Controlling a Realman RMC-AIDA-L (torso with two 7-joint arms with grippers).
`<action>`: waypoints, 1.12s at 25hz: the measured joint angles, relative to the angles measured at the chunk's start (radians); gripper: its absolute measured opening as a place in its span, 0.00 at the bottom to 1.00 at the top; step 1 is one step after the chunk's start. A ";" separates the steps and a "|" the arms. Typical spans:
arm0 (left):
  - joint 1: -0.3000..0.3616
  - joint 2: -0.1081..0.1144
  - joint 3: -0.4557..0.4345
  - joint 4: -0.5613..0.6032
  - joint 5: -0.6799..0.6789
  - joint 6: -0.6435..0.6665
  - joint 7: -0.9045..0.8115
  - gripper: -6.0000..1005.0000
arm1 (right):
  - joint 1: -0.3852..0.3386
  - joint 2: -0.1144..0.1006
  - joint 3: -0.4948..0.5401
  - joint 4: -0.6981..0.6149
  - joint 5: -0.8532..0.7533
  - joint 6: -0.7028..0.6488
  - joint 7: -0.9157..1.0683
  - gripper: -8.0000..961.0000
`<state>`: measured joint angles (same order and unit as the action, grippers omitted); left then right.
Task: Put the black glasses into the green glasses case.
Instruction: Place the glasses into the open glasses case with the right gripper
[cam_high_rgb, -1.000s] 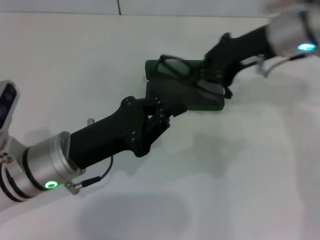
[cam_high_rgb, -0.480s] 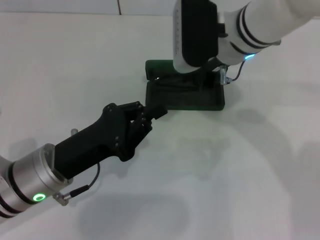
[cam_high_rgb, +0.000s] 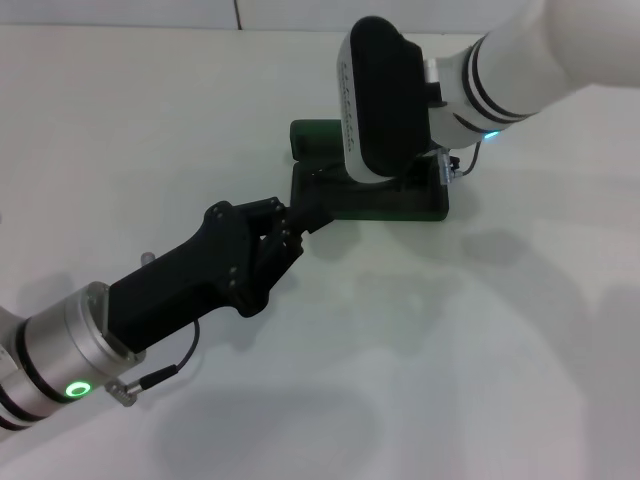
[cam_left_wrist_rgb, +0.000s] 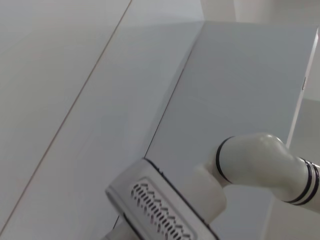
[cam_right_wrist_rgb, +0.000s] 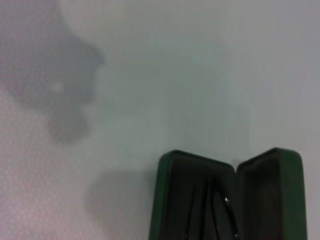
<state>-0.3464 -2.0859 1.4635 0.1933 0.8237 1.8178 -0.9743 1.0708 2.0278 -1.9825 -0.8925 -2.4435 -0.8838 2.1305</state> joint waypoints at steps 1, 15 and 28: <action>-0.001 0.000 0.000 0.000 0.000 -0.001 0.000 0.04 | -0.002 0.000 -0.011 0.000 -0.015 0.008 0.016 0.06; -0.003 0.000 0.000 -0.002 0.000 0.000 -0.006 0.04 | -0.063 0.000 -0.038 -0.049 -0.047 0.094 0.044 0.06; 0.000 0.000 0.000 -0.002 0.000 0.000 -0.004 0.05 | -0.065 0.000 -0.036 -0.041 -0.013 0.099 0.048 0.08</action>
<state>-0.3467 -2.0862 1.4634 0.1917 0.8237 1.8177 -0.9780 1.0062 2.0278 -2.0189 -0.9331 -2.4568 -0.7848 2.1787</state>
